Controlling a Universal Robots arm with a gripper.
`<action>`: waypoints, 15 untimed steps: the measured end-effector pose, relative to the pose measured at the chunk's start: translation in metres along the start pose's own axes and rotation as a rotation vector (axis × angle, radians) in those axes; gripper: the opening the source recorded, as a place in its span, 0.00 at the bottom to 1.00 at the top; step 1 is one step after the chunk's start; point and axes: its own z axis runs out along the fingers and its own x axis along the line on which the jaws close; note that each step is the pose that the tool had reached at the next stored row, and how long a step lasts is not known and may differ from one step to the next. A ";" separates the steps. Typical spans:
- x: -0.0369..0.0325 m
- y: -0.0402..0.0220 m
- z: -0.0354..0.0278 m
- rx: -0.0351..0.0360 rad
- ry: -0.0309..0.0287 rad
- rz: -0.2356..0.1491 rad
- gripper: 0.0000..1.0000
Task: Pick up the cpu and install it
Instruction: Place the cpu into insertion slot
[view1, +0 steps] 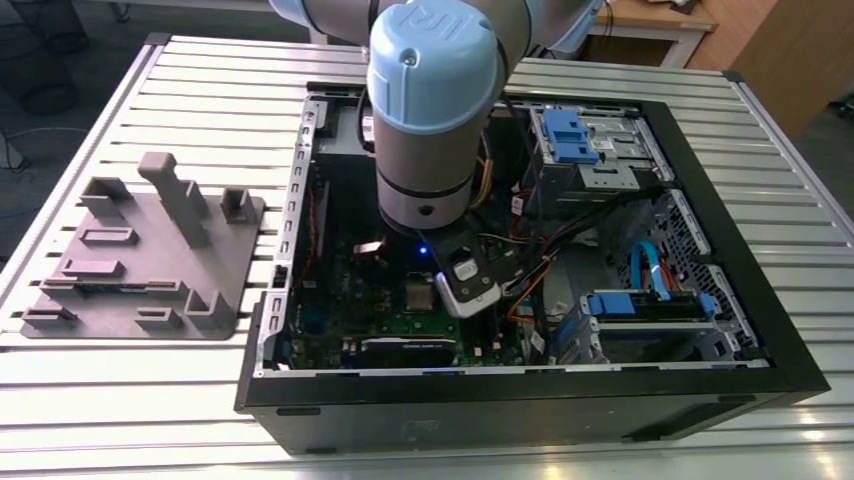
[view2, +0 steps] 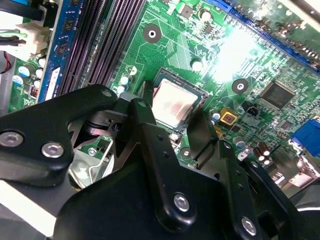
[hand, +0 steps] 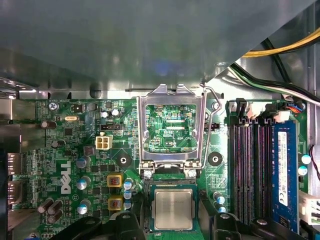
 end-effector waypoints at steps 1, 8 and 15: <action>0.0000 0.0000 -0.0007 0.0000 0.0000 0.000 0.54; -0.0001 0.0001 -0.0023 -0.0002 -0.0001 0.000 0.54; -0.0001 0.0001 -0.0025 -0.0001 -0.0001 0.000 0.40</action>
